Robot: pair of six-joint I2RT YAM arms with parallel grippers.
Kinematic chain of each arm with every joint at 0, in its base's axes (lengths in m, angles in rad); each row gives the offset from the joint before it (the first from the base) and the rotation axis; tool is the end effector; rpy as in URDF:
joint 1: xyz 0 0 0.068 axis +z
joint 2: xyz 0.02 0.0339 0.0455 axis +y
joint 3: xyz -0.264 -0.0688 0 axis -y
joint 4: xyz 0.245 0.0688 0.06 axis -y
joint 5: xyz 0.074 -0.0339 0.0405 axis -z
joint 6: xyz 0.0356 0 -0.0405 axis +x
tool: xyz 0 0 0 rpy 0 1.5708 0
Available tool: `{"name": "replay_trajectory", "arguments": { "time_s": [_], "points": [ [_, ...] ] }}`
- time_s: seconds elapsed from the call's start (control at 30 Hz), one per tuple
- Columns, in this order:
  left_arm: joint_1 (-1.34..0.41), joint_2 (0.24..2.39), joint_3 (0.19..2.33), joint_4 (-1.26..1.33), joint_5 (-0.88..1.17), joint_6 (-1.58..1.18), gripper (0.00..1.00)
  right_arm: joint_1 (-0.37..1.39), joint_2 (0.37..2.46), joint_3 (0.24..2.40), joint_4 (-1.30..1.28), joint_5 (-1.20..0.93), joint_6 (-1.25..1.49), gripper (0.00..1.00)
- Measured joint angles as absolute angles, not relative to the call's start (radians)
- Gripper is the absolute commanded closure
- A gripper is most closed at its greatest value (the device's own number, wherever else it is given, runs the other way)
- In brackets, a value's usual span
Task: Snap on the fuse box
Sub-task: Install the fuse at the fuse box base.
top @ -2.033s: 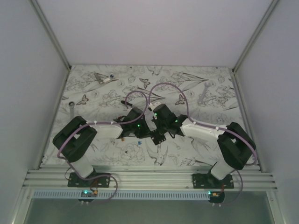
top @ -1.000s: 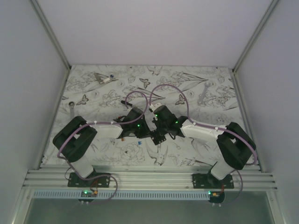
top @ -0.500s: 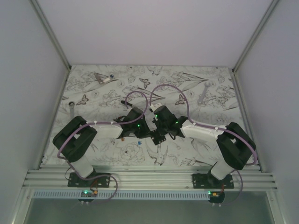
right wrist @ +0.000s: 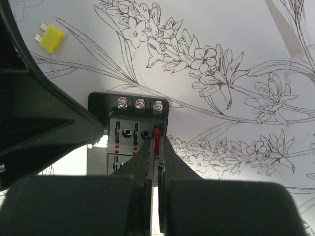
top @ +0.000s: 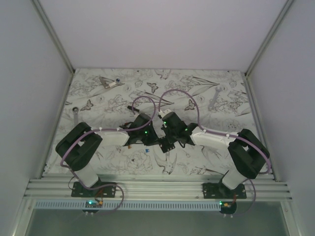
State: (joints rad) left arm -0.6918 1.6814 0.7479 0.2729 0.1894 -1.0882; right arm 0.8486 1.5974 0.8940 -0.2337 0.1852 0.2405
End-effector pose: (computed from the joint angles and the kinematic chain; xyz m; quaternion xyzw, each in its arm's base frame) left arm 0.2492 -0.2152 0.1478 -0.1353 0.8849 -0.3935 0.2094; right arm 0.2146 0.2337 0.1769 -0.2558 0.9114 0.0856 0.3109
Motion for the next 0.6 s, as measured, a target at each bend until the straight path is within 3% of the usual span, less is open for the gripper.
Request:
{"name": "replay_trajectory", "arguments": {
  "time_s": [0.6],
  "points": [
    [-0.688, 1.682, 0.748, 0.270, 0.194, -1.088, 0.86, 0.849, 1.631, 0.916, -0.217, 0.185, 0.240, 1.00]
  ]
}}
